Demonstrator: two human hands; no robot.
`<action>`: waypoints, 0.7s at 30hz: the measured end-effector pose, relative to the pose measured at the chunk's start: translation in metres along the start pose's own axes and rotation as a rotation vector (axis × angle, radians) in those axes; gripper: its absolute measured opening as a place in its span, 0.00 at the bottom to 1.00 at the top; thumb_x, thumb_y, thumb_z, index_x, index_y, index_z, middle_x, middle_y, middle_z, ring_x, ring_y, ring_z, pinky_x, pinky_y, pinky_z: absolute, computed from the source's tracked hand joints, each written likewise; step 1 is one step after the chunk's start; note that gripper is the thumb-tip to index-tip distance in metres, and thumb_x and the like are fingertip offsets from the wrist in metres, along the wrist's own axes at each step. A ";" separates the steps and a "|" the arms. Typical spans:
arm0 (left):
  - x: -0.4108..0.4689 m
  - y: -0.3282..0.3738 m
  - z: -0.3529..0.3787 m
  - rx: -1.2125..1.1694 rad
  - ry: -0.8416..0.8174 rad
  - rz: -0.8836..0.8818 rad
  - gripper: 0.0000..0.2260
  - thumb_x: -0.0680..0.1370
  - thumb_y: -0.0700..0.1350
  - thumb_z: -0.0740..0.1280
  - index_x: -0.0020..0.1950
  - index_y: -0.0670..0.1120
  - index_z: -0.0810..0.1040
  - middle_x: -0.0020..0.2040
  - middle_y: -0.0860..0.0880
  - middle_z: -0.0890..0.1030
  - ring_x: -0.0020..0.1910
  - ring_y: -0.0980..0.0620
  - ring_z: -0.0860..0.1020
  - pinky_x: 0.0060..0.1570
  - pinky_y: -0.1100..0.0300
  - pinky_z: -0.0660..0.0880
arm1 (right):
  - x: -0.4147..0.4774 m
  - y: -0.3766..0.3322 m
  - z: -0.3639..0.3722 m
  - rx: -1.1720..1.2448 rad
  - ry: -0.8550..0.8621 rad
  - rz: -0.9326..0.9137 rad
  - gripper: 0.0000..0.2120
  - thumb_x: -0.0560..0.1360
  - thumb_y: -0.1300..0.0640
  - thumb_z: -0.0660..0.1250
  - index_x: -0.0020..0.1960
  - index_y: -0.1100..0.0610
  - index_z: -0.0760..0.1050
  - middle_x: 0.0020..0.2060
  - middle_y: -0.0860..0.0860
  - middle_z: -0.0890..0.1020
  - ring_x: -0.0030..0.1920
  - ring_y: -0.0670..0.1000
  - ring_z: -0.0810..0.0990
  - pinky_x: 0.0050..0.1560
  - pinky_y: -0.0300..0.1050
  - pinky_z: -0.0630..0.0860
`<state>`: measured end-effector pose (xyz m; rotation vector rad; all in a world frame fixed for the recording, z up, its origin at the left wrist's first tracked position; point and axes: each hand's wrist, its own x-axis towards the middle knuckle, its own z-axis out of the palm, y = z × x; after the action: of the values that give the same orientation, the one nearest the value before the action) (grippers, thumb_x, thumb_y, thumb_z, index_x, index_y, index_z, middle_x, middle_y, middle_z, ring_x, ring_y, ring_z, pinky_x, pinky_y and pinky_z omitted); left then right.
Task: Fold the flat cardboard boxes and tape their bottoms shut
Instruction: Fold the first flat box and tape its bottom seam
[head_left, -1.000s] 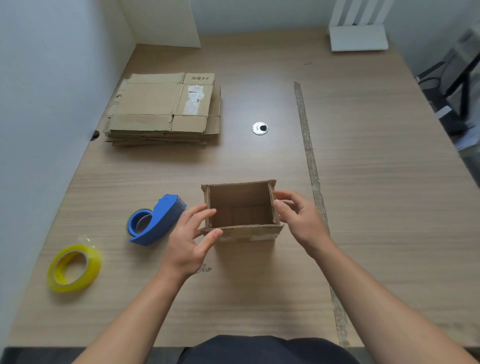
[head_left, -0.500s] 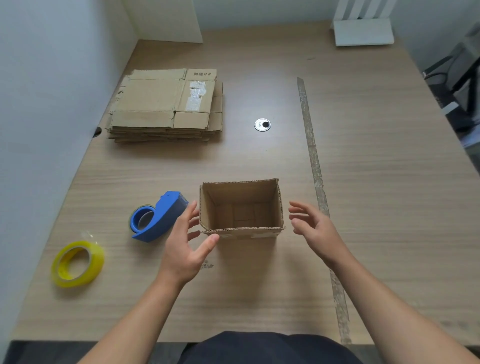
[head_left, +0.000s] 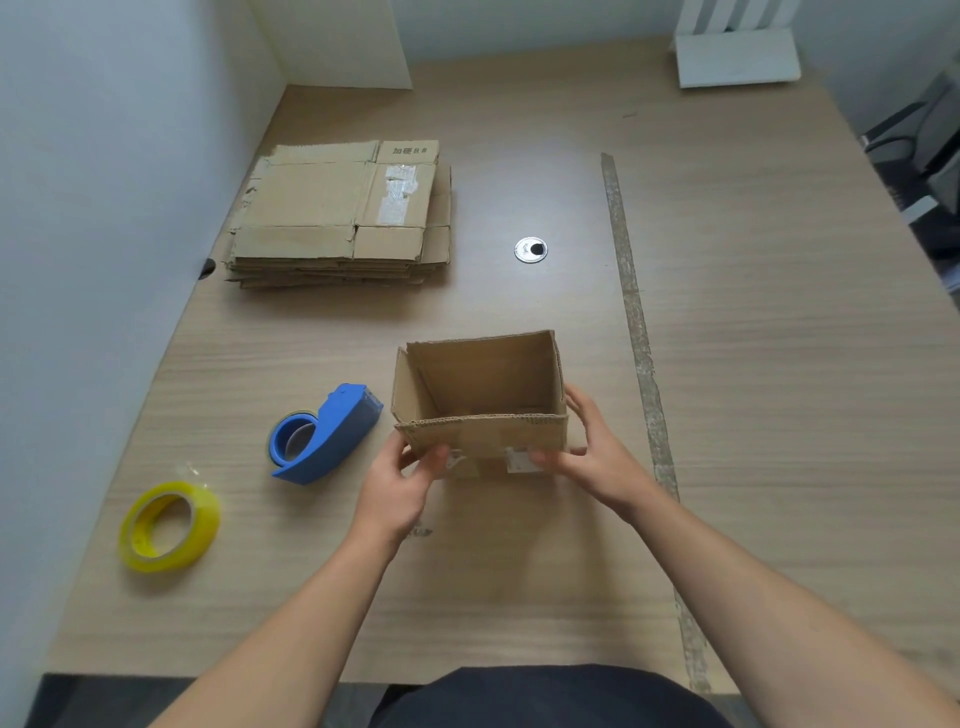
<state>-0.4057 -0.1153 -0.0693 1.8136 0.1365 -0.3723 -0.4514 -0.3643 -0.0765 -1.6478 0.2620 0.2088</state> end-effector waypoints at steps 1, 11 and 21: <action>0.000 0.004 0.000 -0.004 -0.010 0.008 0.07 0.78 0.42 0.71 0.53 0.52 0.81 0.48 0.53 0.85 0.51 0.51 0.82 0.48 0.65 0.76 | -0.001 0.000 -0.001 0.030 0.009 0.005 0.45 0.62 0.43 0.80 0.73 0.35 0.60 0.68 0.35 0.72 0.62 0.50 0.80 0.65 0.58 0.75; -0.010 0.035 -0.005 0.079 -0.022 0.041 0.08 0.79 0.49 0.70 0.57 0.54 0.81 0.52 0.55 0.84 0.52 0.49 0.82 0.58 0.43 0.78 | -0.016 -0.013 -0.002 0.088 0.113 -0.049 0.39 0.60 0.40 0.79 0.65 0.36 0.64 0.66 0.38 0.72 0.65 0.33 0.71 0.62 0.36 0.69; -0.013 0.069 0.004 0.125 -0.068 0.172 0.14 0.79 0.45 0.69 0.64 0.54 0.75 0.55 0.57 0.81 0.54 0.55 0.80 0.52 0.55 0.79 | -0.029 -0.042 0.005 0.205 0.265 -0.146 0.34 0.66 0.51 0.80 0.59 0.25 0.66 0.59 0.35 0.76 0.58 0.45 0.81 0.46 0.45 0.83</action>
<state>-0.3988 -0.1366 -0.0029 1.9172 -0.0919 -0.3255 -0.4665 -0.3543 -0.0285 -1.4816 0.3498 -0.1448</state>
